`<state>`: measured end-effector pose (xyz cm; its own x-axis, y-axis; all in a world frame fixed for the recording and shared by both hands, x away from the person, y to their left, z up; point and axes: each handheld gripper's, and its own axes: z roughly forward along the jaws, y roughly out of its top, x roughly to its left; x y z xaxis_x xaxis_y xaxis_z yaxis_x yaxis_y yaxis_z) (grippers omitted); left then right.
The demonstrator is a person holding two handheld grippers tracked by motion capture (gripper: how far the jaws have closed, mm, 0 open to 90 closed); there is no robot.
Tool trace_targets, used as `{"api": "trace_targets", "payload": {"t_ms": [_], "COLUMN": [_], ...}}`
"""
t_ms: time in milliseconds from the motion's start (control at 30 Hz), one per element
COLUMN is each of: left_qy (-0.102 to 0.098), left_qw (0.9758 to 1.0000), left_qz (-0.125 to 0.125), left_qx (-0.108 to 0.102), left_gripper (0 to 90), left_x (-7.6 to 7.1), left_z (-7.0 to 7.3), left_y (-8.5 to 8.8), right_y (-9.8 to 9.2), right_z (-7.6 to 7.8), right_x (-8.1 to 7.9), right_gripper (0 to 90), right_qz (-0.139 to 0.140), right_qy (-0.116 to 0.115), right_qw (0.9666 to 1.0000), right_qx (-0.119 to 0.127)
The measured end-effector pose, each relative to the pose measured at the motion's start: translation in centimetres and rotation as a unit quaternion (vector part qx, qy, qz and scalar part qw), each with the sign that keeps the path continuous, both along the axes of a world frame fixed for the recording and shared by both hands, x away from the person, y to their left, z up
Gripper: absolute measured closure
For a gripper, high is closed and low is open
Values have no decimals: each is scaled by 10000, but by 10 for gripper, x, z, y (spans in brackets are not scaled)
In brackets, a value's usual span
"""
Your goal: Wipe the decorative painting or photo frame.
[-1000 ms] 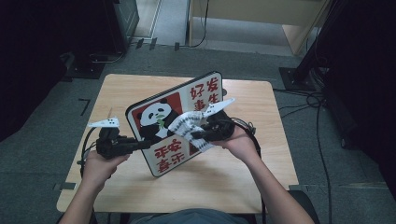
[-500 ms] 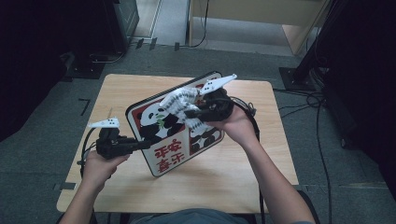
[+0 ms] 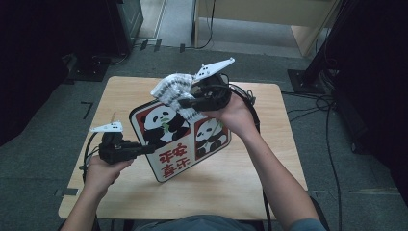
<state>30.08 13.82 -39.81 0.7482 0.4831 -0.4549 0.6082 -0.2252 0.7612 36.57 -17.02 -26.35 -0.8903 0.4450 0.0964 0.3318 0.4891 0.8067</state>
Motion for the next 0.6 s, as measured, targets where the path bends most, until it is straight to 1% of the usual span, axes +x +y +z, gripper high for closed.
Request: {"api": "trace_targets", "payload": {"t_ms": [67,267,400,600], "left_qy": [20,26,38,41], "left_qw": [10000,10000,10000,10000], "left_qz": [-10,-27,-21,-23], "left_qx": [-8,-15,-33,-33], "left_gripper": [755,755,754,755], "left_x": [1,1,1,1], "left_z": [0,0,0,0], "left_y": [1,0,0,0], "right_y": [0,1,1,2], "right_z": [-2,-6,-9,-17], "right_x": [1,0,-1,-2], "right_gripper": [793,793,793,793], "right_qz": [8,31,50,64], "right_qy": [29,70,79,162], "right_qw": [10000,9999,9999,9997], "right_qx": [21,-98,-137,-166]}}
